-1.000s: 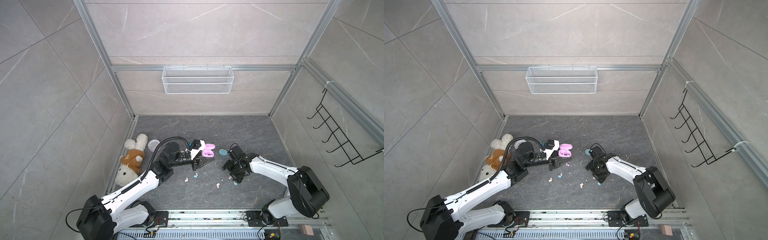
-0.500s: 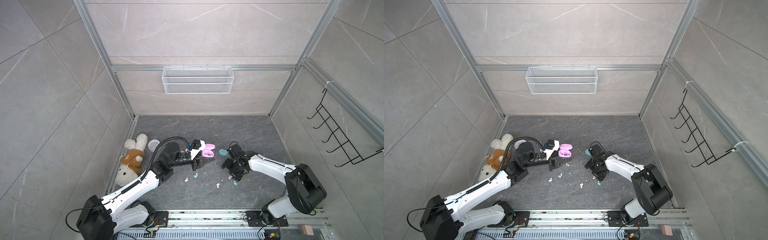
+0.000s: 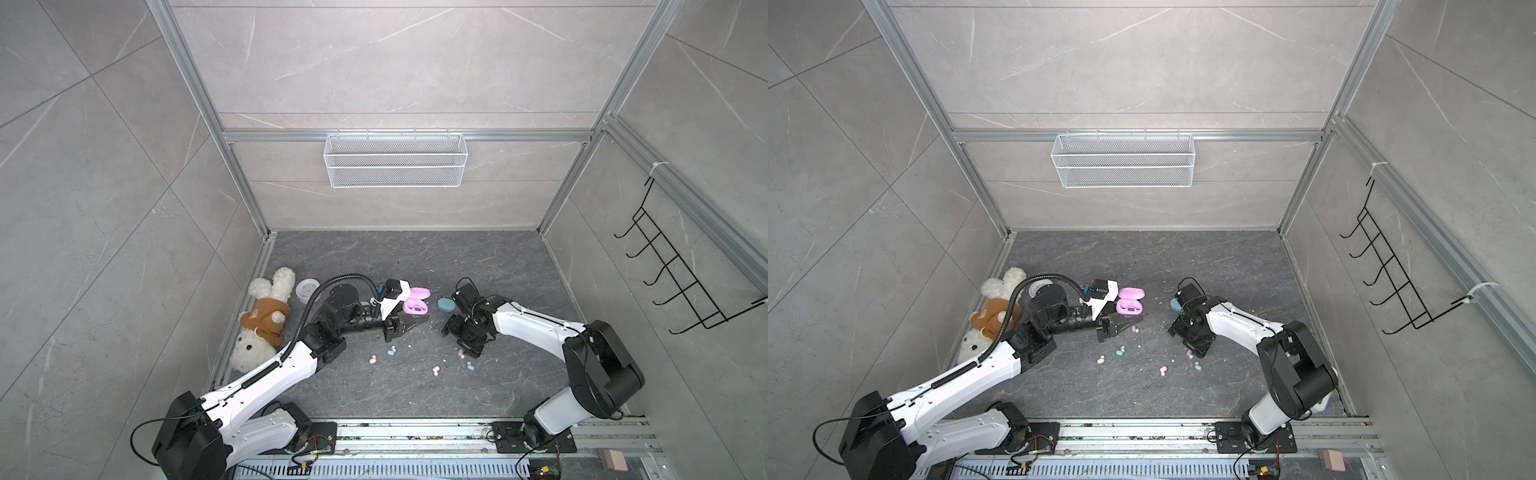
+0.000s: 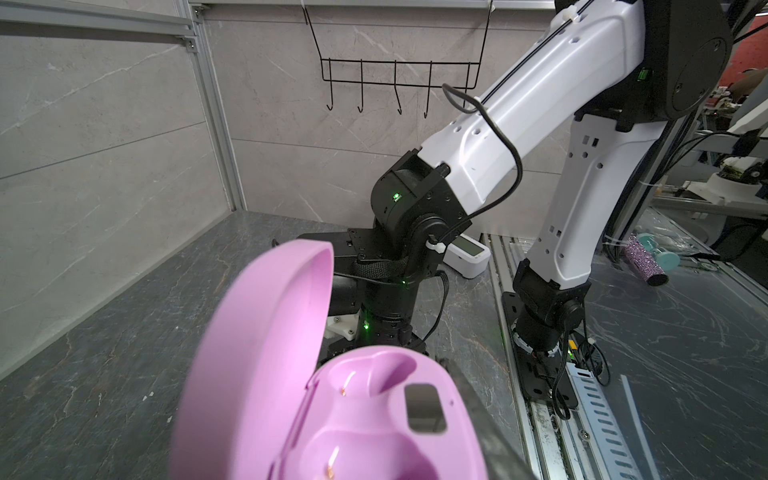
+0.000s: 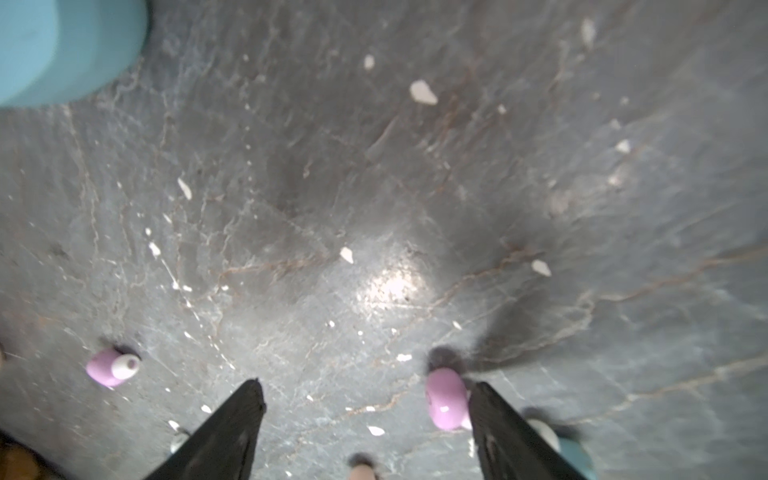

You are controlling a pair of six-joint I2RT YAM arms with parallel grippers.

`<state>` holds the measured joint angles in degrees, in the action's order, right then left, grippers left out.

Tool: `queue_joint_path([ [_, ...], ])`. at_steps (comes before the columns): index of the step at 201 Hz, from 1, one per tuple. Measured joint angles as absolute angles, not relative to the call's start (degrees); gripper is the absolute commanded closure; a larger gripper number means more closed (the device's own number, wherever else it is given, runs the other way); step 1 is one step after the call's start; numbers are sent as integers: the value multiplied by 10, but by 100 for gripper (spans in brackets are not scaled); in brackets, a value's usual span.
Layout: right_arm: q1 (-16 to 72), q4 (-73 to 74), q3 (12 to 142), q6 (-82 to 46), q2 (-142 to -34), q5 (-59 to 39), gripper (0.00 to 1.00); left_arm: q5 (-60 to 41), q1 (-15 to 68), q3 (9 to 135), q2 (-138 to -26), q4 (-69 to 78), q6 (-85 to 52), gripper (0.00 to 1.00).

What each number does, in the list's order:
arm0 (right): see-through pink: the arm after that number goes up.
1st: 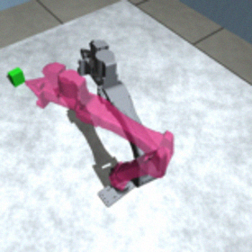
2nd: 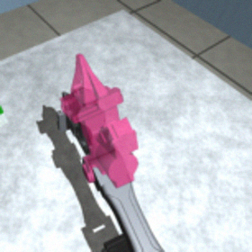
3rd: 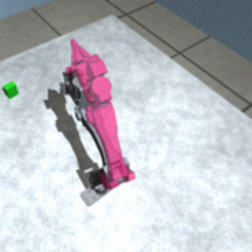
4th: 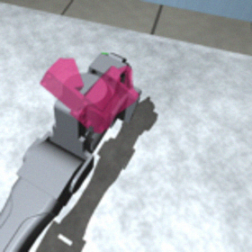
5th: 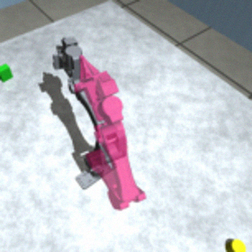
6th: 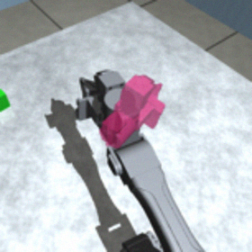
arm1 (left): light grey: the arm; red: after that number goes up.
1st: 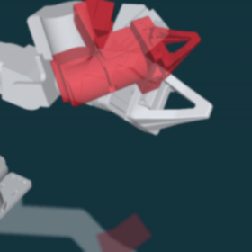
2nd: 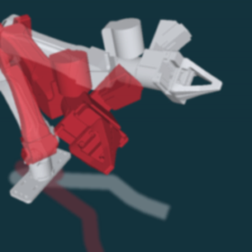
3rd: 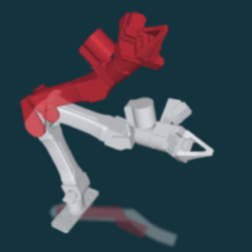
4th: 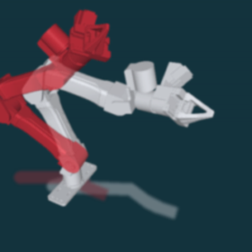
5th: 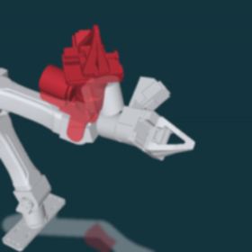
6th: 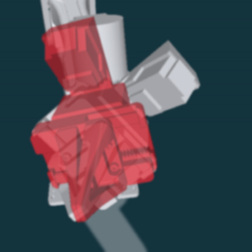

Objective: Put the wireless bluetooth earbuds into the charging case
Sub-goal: 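Lower the open right gripper over the pink earbud, then close the right gripper on the pink earbud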

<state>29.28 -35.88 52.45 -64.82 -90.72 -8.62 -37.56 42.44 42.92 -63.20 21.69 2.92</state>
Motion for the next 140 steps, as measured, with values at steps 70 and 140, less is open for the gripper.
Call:
queue_joint_path([
  [70, 280, -449, 572, -541, -950, -82, 54, -376, 424, 429, -628, 216, 29, 77],
  [140, 277, -473, 589, -471, -961, -80, 65, -376, 424, 429, -625, 214, 29, 77],
])
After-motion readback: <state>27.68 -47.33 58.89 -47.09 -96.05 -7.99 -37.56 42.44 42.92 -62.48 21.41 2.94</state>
